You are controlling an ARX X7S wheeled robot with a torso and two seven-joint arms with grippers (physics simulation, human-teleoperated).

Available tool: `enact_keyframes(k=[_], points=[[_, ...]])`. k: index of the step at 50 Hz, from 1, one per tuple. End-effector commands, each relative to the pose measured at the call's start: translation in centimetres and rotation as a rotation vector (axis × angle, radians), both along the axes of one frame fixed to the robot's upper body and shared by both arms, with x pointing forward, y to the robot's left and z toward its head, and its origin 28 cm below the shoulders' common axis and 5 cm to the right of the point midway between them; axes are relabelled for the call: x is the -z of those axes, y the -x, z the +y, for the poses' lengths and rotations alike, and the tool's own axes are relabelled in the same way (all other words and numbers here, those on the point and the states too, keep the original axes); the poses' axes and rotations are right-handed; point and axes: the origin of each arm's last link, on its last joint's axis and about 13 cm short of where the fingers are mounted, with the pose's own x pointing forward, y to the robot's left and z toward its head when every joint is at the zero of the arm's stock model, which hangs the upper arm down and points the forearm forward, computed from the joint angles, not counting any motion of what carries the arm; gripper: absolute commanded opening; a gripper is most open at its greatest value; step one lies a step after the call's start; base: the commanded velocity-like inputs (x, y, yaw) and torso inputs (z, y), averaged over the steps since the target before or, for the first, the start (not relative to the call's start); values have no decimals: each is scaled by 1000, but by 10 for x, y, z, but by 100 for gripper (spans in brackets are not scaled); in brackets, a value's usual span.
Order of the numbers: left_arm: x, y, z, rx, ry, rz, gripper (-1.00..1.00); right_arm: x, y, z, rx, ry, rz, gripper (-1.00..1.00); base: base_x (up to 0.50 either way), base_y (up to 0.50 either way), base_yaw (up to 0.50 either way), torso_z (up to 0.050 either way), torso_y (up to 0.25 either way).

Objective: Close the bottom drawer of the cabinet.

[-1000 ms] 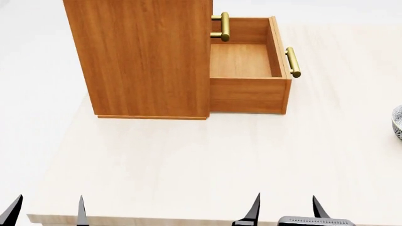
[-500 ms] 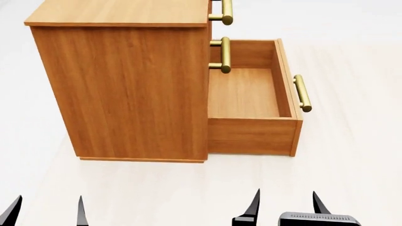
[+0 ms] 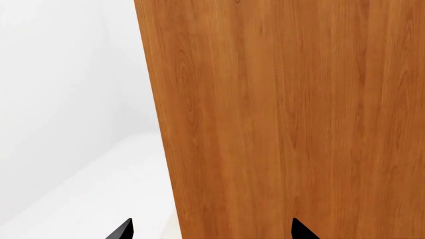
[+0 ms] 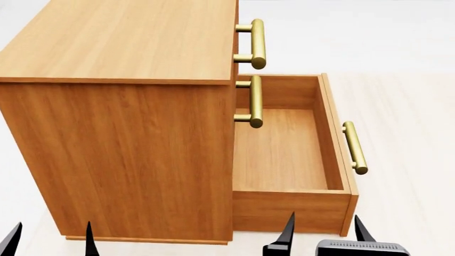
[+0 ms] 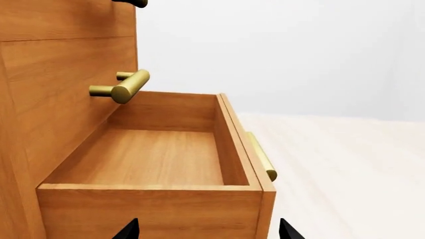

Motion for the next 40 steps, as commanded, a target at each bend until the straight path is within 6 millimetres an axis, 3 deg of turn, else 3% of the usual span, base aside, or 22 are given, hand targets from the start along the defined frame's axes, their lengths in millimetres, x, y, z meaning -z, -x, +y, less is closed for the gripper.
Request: enact_keyframes(k=[1,11,18,22,33,40], points=[[1,0,-1,-12,-8,8,100,-9,3,0,11,-1,-16,100,0,0,0,0,0],[3,0,-1,-15,-10,2,100,-55,-4,-4,-18,84,-30,100,0,0,0,0,0],[7,1,-3,-1,-10,7,100,-129,-23,-11,-8,185,-97,100,0,0,0,0,2],[8,1,-3,5,-13,8,100,-152,-40,-21,9,197,-100,100,0,0,0,0,0],[11,0,-3,11,-11,15,100,-180,-78,-53,47,330,-108,100,0,0,0,0,0],[13,1,-3,18,-18,15,100,-170,-95,-77,126,390,-16,100,0,0,0,0,0]])
